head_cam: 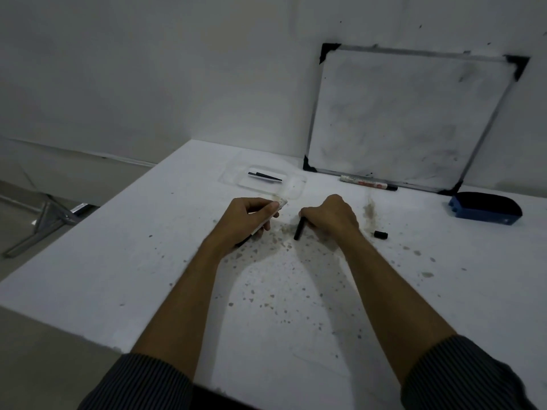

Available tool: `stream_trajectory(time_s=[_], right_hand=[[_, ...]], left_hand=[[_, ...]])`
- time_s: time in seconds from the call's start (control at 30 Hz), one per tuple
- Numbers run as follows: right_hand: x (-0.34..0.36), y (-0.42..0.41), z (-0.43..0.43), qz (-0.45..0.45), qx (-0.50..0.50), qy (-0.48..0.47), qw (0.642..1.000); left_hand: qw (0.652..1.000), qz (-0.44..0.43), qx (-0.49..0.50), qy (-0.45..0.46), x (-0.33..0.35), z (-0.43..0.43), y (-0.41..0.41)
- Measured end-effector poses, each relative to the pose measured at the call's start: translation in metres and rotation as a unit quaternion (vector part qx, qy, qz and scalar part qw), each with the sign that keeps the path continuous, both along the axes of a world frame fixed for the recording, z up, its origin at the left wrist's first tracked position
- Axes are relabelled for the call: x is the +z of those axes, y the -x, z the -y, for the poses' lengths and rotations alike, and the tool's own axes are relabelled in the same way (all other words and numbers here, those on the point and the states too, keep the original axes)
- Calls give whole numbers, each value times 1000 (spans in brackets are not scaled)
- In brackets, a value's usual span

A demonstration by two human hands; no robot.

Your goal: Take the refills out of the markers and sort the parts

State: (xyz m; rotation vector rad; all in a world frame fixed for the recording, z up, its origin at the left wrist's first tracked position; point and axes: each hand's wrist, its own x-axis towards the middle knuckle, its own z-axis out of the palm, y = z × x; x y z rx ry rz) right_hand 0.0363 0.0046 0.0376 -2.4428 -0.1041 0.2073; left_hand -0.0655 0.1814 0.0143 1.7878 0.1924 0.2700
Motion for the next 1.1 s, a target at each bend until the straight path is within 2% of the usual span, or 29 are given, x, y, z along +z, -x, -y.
stream_trajectory(time_s=[0.13, 0.27, 0.47, 0.6, 0.67, 0.77, 1.1], right_hand=[[11, 3, 26, -70, 22, -200, 977], [17, 17, 61, -66, -7, -351, 934], [12, 21, 116, -119, -40, -520, 845], [-3, 16, 134, -93, -78, -633, 764], [-9, 13, 138, -65, -85, -665, 739], [-14, 11, 140, -37, -102, -670, 734], [-26, 14, 137, 40, -107, -554, 825]], left_hand=[[1000, 2, -5, -8, 1, 7, -2], [1000, -1, -28, -7, 4, 23, -5], [996, -14, -88, 18, 15, 71, -21], [994, 2, -114, 2, 20, 98, -35], [995, 14, -104, 7, 18, 110, -38], [995, 28, -93, -9, 13, 120, -37], [994, 28, -106, 2, 4, 119, -36]])
